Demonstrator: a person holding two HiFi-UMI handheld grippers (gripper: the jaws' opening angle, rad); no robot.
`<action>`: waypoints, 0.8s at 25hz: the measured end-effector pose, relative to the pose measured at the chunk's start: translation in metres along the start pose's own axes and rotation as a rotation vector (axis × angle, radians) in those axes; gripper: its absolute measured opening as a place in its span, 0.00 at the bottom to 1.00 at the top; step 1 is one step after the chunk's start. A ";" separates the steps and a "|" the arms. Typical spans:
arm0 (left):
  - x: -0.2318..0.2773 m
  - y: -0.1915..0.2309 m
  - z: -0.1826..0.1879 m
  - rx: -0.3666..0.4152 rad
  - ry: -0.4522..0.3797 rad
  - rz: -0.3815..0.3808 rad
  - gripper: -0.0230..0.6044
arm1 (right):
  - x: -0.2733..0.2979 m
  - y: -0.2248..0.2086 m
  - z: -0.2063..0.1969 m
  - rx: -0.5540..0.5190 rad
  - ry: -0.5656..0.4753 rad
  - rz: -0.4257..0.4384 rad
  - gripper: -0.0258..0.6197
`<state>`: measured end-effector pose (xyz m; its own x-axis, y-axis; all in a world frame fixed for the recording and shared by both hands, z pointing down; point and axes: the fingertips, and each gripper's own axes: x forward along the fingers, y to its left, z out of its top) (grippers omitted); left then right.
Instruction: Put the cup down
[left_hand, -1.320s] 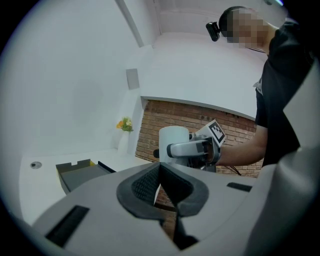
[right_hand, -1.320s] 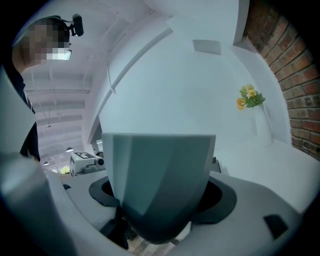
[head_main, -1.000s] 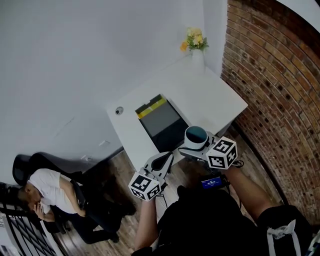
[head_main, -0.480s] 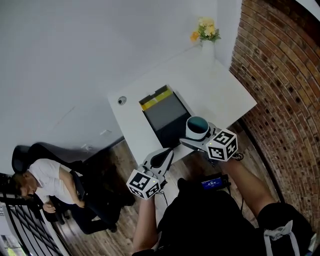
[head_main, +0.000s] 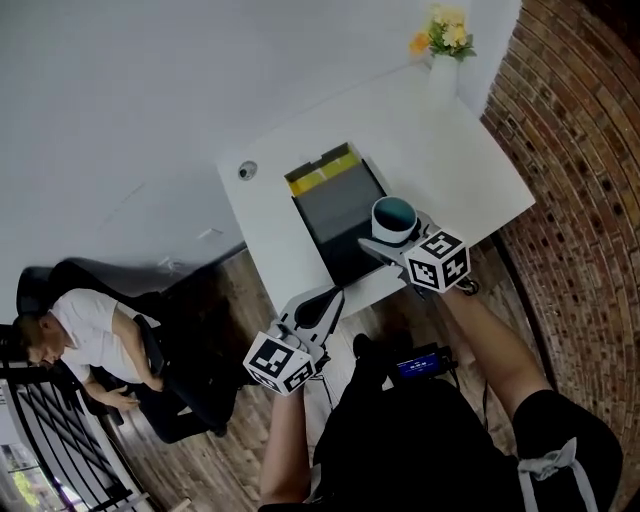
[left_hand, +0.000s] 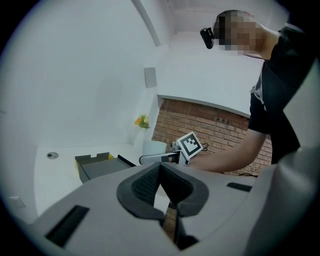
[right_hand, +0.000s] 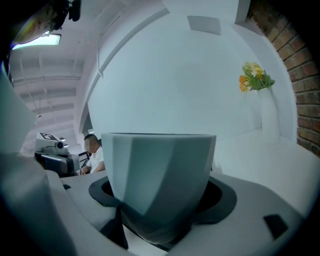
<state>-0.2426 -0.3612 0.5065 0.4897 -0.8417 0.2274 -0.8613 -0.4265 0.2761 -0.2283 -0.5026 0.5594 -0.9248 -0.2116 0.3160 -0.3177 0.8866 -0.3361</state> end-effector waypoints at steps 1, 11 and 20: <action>-0.001 0.002 -0.001 -0.003 0.002 0.004 0.05 | 0.005 -0.003 -0.001 -0.008 0.003 -0.012 0.65; -0.013 0.017 -0.015 -0.045 0.023 0.045 0.05 | 0.036 -0.018 -0.007 -0.211 -0.008 -0.170 0.65; -0.014 0.019 -0.014 -0.049 0.016 0.040 0.05 | 0.023 -0.007 -0.019 -0.336 -0.046 -0.194 0.65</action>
<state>-0.2634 -0.3529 0.5220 0.4574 -0.8521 0.2544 -0.8729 -0.3756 0.3115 -0.2435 -0.5055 0.5860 -0.8651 -0.4003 0.3024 -0.4088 0.9119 0.0377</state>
